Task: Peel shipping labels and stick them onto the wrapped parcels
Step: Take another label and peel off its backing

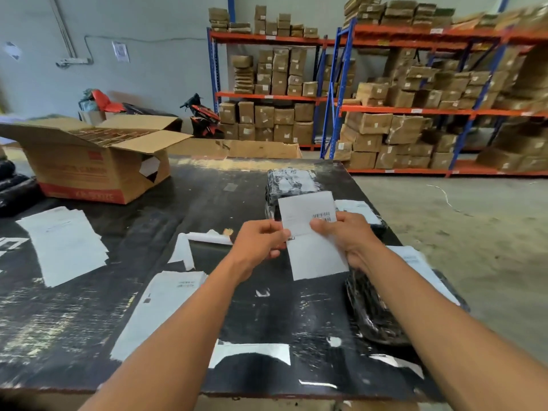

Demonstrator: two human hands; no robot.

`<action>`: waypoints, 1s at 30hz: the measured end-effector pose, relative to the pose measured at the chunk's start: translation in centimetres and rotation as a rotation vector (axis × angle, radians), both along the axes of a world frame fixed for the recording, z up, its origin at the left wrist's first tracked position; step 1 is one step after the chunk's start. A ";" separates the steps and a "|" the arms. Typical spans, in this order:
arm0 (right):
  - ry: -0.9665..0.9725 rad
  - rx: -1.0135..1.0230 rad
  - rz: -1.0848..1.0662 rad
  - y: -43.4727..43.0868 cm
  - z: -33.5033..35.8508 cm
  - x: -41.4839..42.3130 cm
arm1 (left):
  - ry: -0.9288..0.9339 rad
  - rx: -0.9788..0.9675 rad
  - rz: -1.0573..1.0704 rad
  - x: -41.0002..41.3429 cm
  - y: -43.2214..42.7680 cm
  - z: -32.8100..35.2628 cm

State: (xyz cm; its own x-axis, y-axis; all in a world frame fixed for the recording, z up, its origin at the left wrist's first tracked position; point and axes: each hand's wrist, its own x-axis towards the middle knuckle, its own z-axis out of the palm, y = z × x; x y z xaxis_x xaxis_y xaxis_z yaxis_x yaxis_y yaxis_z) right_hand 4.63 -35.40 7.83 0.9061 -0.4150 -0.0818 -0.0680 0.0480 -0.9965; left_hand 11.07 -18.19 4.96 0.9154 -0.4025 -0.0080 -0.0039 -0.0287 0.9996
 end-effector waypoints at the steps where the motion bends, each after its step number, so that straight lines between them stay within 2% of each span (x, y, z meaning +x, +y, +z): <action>1: -0.009 0.003 0.005 -0.7 0.1 0.0 | -0.018 -0.006 0.020 -0.3 -0.8 -0.1; 5: 0.040 0.039 0.138 -2.9 -0.5 -0.2 | -0.052 -0.053 0.168 -0.1 -3.3 0.1; 8: 0.150 -0.029 0.231 -3.6 -1.4 -0.6 | -0.068 -0.065 0.197 0.0 -4.3 0.5; 11: 0.158 -0.030 0.212 -4.2 -1.6 -0.3 | -0.062 -0.038 0.182 0.1 -4.6 1.0; 19: 0.112 0.011 0.079 -4.5 0.7 1.7 | 0.027 0.059 -0.036 0.6 -2.5 1.4; 30: 0.102 0.049 0.070 -3.8 1.2 4.1 | 0.058 0.061 -0.071 1.0 -1.4 1.0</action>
